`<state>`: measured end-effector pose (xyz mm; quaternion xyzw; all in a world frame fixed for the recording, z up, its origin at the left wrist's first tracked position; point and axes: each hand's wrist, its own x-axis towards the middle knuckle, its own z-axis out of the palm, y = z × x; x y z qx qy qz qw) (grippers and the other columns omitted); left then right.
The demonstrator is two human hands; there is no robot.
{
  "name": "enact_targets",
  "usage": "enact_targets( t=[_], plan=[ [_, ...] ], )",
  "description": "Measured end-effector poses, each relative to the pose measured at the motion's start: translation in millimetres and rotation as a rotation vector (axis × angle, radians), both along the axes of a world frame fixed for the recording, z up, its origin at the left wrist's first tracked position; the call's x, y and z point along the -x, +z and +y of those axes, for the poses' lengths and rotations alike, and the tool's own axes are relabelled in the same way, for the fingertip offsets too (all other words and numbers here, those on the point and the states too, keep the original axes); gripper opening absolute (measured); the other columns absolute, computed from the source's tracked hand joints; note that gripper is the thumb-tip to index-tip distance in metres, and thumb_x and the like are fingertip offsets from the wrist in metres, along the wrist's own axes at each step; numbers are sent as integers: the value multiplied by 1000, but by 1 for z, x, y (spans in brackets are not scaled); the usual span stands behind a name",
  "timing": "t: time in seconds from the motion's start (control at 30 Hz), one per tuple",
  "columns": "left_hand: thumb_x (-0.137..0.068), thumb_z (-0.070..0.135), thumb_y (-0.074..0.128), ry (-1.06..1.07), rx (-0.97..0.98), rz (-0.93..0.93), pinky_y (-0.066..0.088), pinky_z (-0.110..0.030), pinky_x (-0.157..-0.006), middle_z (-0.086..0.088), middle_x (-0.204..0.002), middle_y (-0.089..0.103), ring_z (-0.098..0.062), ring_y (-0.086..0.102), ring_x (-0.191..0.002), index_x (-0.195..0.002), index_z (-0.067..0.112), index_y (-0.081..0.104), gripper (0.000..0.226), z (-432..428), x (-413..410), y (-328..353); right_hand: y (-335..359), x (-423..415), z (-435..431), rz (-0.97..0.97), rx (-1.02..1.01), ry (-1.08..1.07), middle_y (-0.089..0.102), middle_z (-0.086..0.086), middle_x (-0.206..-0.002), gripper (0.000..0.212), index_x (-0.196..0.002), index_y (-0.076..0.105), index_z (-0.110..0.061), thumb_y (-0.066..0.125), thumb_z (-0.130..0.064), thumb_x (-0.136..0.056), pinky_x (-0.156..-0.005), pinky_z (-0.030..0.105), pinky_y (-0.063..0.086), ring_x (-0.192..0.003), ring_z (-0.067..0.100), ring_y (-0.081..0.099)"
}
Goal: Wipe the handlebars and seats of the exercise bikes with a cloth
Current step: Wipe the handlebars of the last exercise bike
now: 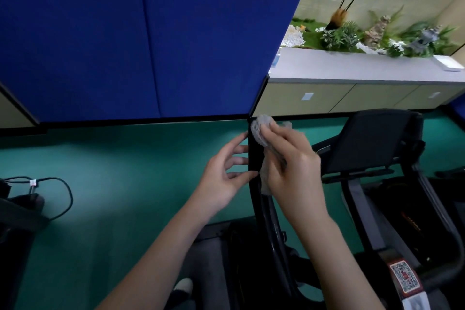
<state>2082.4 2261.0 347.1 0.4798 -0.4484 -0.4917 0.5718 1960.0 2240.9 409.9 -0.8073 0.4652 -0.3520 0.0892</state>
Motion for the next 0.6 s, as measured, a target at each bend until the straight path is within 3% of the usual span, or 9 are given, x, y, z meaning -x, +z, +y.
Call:
enact_targets(
  t=[0.07,0.23,0.33,0.4,0.53,0.6],
  plan=[
    [-78,-10,67,-39,-3,19,52,-19,-80,12,-108,57,3,61,-90,-121,42,45,71,-1,-4,-2,-12,8,15,9,15,3,64,16,-113,42,-117,65,0,61,17,-78,-97,41,49,-106,33,60],
    [-77,-13,66,-87,0,73,54,-25,-84,7,-108,60,-8,63,-96,-124,39,47,73,-4,-8,-5,-18,20,33,6,-22,-29,67,10,-114,45,-113,68,-1,62,20,-74,-101,25,43,-106,24,64],
    [-76,-14,66,-93,5,126,54,-26,-83,3,-109,60,-6,63,-93,-124,36,48,72,-4,-9,-6,-6,8,23,-66,67,-92,63,14,-119,42,-115,67,-1,56,16,-78,-103,30,43,-113,26,60],
    [-76,-16,64,-101,4,170,54,-24,-78,3,-107,60,-5,63,-91,-123,33,50,70,-5,-9,-7,0,-6,11,-55,140,-81,60,17,-121,41,-116,66,-1,51,12,-79,-98,34,47,-114,30,58],
    [-78,-23,56,-138,-21,273,53,-23,-74,-4,-111,61,-13,63,-93,-135,9,44,66,-5,-11,-12,-8,-16,6,116,143,-35,61,14,-111,45,-112,68,-3,57,16,-73,-76,35,52,-103,32,54],
    [-78,-22,56,-168,-34,318,54,-27,-80,-5,-119,61,-18,61,-100,-132,14,48,66,-5,-15,-14,-20,-5,17,137,130,-18,61,12,-106,45,-111,68,-3,58,18,-72,-75,37,53,-96,31,54]
  ],
)
